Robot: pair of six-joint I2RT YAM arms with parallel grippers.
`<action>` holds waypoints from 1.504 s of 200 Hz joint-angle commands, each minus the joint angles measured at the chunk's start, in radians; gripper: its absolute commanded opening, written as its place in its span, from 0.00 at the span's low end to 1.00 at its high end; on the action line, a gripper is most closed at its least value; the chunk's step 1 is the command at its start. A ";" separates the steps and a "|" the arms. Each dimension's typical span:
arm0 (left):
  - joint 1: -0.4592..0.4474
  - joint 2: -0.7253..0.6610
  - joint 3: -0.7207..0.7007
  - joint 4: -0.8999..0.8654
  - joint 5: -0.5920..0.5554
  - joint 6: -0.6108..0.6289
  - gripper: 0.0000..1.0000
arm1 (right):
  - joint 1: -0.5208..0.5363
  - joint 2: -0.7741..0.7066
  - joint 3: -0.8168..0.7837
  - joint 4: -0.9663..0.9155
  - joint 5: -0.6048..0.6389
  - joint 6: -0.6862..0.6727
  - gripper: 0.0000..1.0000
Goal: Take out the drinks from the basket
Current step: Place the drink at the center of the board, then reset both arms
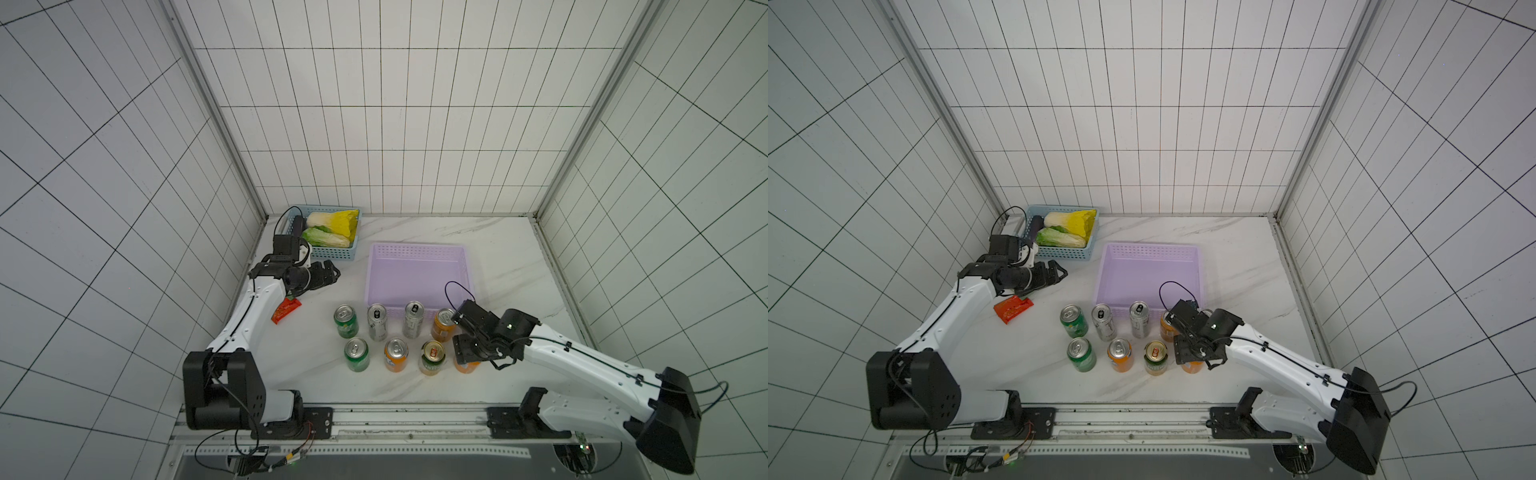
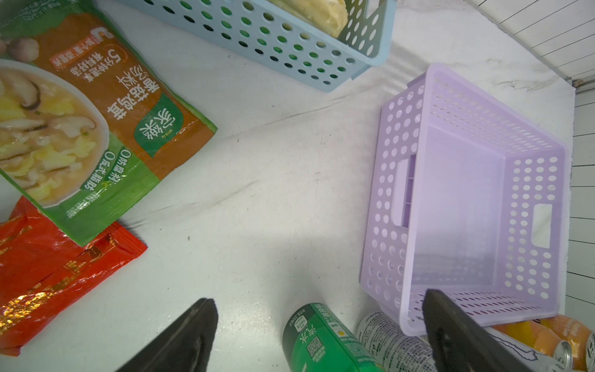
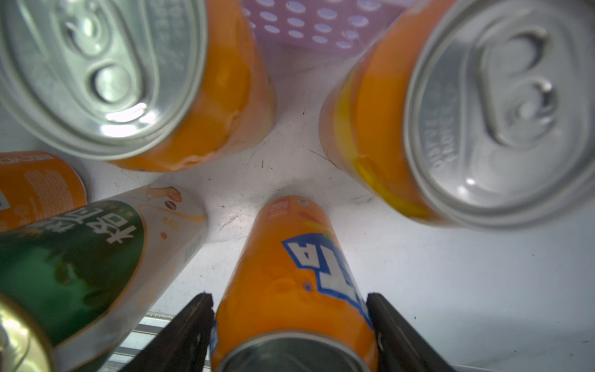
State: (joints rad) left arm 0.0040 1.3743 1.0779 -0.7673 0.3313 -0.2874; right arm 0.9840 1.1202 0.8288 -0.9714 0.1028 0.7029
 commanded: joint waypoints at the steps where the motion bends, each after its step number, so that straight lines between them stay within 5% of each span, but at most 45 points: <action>1: 0.007 -0.003 0.001 0.006 0.004 0.014 0.98 | 0.010 -0.033 0.044 -0.042 -0.007 -0.008 0.79; 80: 0.006 -0.010 -0.003 0.011 0.010 0.019 0.98 | -0.001 -0.037 0.236 -0.199 0.058 -0.110 0.95; 162: 0.006 -0.010 -0.004 0.014 0.010 0.021 0.98 | -0.212 0.051 0.450 -0.225 0.135 -0.379 0.99; 223: 0.006 -0.010 -0.006 0.017 0.020 0.020 0.98 | -0.507 0.065 0.455 0.018 0.081 -0.513 0.99; 301: 0.006 -0.019 -0.012 0.024 0.037 0.015 0.98 | -0.780 -0.094 0.203 0.464 0.084 -0.581 0.99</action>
State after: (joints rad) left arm 0.0044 1.3739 1.0767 -0.7658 0.3531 -0.2802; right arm 0.2714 1.0725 1.1275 -0.6907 0.1871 0.1505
